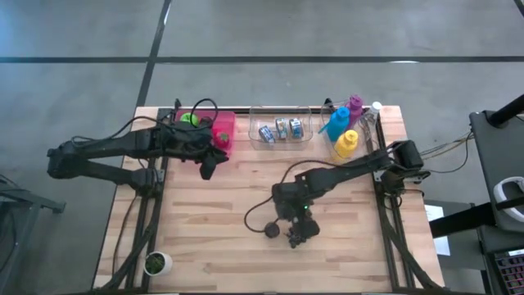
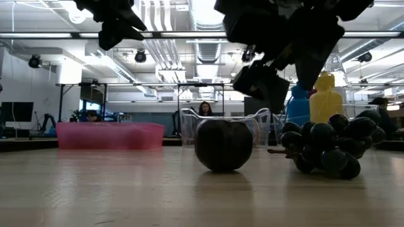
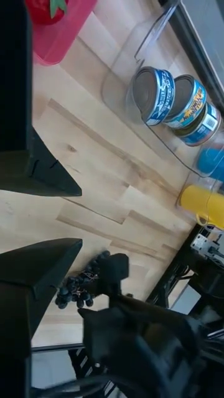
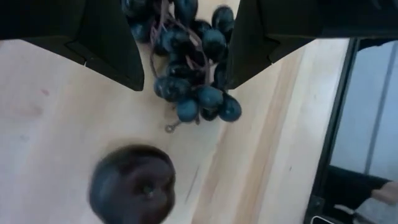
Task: Pick & Place Food Item
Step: Put the black grapes into the red transparent bin
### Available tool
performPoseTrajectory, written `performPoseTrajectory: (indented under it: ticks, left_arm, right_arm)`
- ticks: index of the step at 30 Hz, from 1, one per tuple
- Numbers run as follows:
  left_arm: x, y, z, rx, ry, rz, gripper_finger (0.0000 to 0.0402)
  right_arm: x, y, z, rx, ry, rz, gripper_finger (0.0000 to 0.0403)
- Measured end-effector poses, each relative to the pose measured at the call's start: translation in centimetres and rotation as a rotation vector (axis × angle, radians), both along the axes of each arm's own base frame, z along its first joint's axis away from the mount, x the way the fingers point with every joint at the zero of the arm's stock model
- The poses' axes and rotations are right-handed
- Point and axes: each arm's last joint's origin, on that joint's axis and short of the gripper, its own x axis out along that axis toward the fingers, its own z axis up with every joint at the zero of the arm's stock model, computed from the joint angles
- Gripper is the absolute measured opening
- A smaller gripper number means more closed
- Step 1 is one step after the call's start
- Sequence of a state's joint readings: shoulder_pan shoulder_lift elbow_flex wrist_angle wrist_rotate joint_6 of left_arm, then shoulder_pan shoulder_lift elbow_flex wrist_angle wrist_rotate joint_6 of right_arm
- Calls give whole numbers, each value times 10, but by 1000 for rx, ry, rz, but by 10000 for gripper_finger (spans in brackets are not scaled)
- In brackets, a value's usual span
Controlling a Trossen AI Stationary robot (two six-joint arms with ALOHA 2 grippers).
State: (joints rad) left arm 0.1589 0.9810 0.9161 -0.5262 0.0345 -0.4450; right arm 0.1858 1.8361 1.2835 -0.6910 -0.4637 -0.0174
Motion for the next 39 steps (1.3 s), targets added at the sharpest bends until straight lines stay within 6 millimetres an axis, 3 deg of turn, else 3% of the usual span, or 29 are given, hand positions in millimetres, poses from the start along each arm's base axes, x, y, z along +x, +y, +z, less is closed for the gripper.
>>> performPoseTrajectory:
  ticks: [10,27,32,39]
  left_arm:
    - [0,0,0,-15,-1,10,123]
    - [0,0,0,-32,-6,19,123]
    - [0,0,0,-31,-7,19,124]
    - [0,0,0,-29,-9,18,122]
  right_arm:
    - [15,4,-21,73,17,78,224]
    - [20,0,-46,128,29,143,219]
    - [20,0,-45,138,31,146,183]
    - [19,0,-45,137,44,139,93]
